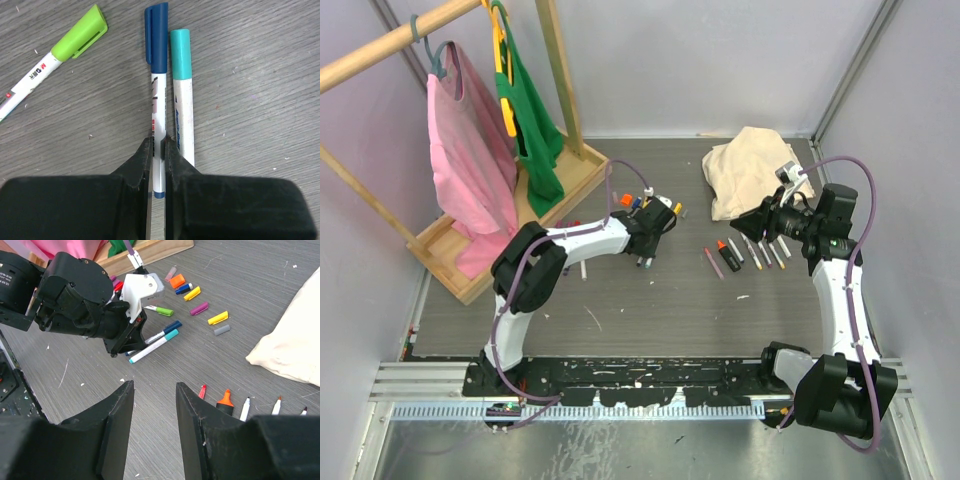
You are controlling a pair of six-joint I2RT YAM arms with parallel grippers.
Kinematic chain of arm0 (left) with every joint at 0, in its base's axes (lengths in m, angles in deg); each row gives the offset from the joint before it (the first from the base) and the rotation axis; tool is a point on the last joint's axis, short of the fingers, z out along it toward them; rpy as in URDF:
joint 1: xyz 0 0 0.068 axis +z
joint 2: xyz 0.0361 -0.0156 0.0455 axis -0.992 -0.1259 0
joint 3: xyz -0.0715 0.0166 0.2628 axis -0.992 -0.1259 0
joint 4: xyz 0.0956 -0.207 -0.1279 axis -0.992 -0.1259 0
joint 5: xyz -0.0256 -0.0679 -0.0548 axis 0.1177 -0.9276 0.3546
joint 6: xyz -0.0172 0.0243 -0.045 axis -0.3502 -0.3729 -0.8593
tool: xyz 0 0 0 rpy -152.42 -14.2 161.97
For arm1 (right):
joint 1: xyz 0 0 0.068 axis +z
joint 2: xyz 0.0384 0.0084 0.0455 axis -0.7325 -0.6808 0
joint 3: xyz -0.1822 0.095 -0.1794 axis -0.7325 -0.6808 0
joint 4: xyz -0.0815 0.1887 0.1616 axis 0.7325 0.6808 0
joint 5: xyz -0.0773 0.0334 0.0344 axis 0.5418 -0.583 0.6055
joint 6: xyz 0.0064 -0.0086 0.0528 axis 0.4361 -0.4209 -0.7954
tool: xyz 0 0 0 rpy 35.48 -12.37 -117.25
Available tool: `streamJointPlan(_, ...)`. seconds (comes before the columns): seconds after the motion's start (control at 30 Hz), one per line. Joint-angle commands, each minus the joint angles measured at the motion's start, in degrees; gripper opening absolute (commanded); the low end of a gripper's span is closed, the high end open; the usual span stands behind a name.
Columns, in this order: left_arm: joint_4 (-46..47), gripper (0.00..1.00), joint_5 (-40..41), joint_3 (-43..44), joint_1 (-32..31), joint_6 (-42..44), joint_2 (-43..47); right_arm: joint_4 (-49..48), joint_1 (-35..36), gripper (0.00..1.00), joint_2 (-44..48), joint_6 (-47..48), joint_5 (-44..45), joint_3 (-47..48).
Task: Open the pen caps
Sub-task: Pick up the pen from the center of the board.
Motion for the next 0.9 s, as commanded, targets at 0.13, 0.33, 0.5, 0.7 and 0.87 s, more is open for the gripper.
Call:
streamJointPlan(0.13,3.4,0.00,-0.4,-4.8,-0.2,0.4,10.2,-1.3,0.1,0.45,1.2,0.5,-1.6,2.0)
streamJointPlan(0.33,8.7,0.00,-1.8,-11.7,-0.6,-0.5,19.5,-1.5,0.1,0.45,0.3,0.1,-4.5,1.9)
streamJointPlan(0.5,19.1,0.00,-6.1,-21.1,-1.3,-2.9,29.9,-5.9,0.2,0.49,0.3,-4.2,-9.8,0.0)
streamJointPlan(0.7,39.8,0.00,-11.1,-34.2,-3.1,-8.0,40.9,-17.8,0.6,0.55,2.7,-12.7,-13.9,-4.8)
streamJointPlan(0.87,55.6,0.00,-8.6,-41.2,-7.9,-8.6,44.1,-25.6,2.6,0.57,3.1,-18.3,-17.8,-7.4)
